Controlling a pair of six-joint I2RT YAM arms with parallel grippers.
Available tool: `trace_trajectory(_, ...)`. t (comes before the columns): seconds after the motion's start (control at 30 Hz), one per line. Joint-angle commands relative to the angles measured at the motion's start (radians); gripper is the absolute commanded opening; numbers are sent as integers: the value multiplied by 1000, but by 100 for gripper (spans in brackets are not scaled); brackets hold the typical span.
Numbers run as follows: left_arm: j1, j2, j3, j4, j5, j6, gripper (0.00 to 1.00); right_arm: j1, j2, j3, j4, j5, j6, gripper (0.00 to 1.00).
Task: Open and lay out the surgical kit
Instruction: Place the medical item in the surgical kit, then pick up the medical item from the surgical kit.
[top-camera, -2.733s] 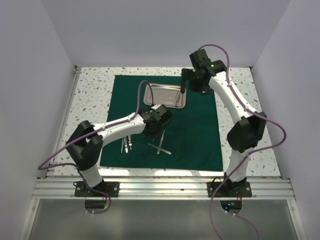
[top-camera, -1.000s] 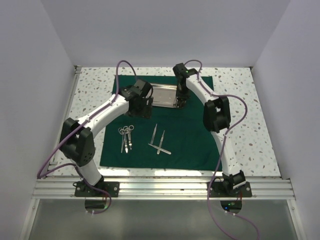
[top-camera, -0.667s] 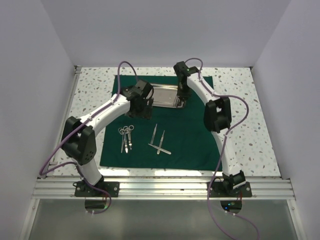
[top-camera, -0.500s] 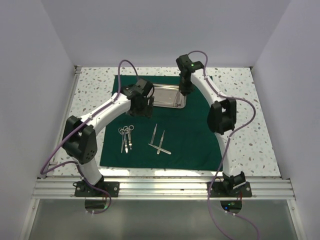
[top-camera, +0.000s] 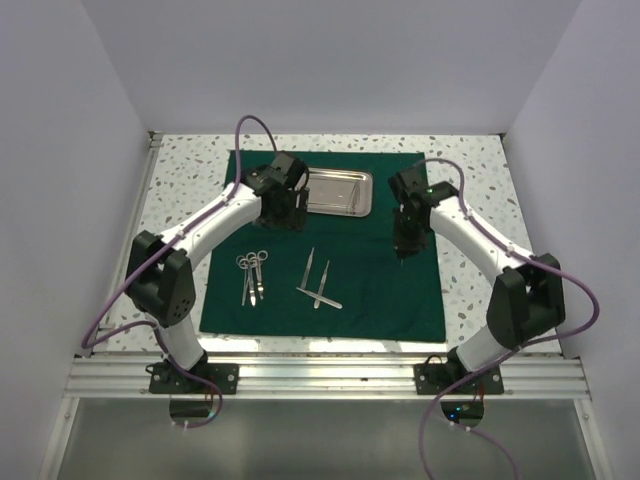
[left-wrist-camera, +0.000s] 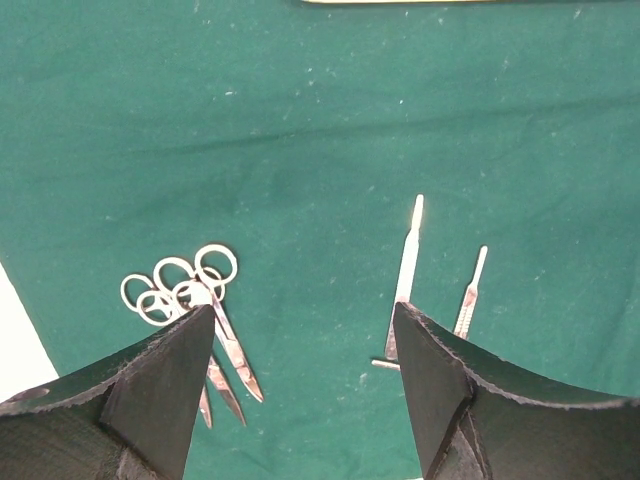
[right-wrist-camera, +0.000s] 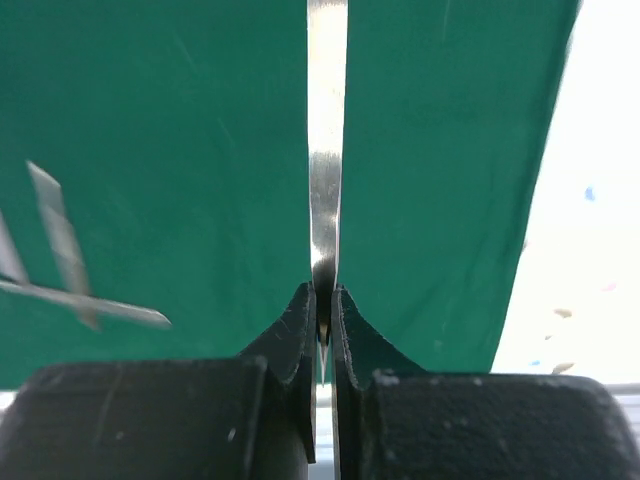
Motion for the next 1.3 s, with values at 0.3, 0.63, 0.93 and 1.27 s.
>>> trace_trajectory(0.3, 7, 61, 85, 33, 39, -2, 76, 130, -217, -470, 193, -179, 187, 0)
trace_trajectory(0.63, 7, 25, 42, 24, 38, -17, 75, 130, -58, -471, 291, -178, 92, 0)
trace_trajectory(0.93, -40, -133, -149, 45, 87, -193, 75, 132, -117, -314, 96, -75, 38, 96)
trace_trajectory(1.27, -218, -114, -211, -15, -30, -564, 71, 132, -171, 35, -134, 14, -40, 96)
